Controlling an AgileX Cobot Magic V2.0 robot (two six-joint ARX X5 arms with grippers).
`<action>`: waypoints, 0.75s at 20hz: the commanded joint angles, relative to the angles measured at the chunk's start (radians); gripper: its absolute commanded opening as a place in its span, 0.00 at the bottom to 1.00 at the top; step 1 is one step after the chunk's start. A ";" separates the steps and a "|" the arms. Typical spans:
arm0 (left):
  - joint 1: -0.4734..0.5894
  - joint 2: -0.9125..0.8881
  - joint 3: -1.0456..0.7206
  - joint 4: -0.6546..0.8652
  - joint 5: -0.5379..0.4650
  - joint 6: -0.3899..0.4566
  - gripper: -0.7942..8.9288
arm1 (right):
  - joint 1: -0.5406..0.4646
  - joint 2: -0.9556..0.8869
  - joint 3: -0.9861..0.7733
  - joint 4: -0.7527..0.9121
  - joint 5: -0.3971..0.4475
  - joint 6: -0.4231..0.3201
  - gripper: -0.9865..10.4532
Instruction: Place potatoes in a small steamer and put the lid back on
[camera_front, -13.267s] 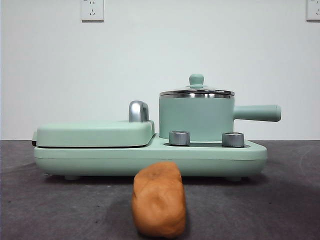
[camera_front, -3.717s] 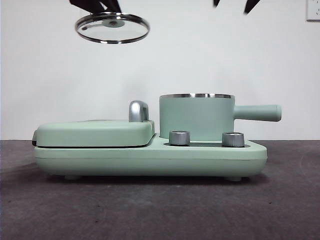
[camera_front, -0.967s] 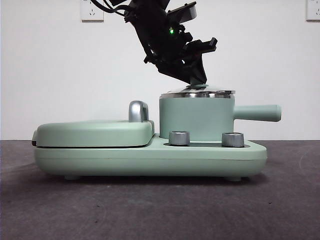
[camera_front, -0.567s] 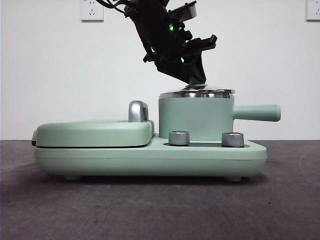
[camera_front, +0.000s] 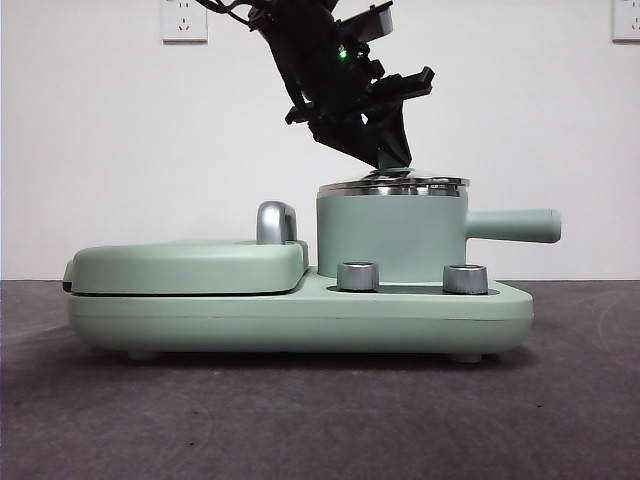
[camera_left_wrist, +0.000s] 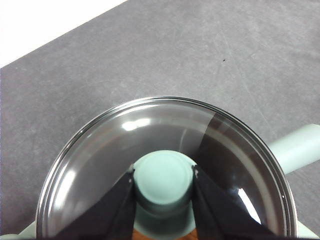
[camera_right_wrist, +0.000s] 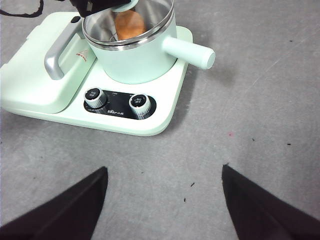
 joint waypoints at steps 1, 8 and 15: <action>-0.008 0.034 0.012 -0.055 -0.008 0.029 0.10 | 0.007 0.002 0.006 0.014 0.002 0.014 0.40; -0.011 0.034 0.012 -0.079 0.062 0.137 0.10 | 0.007 0.002 0.006 0.013 0.002 0.014 0.40; -0.009 0.034 0.012 -0.046 0.061 0.118 0.42 | 0.007 0.002 0.006 0.013 0.001 0.014 0.40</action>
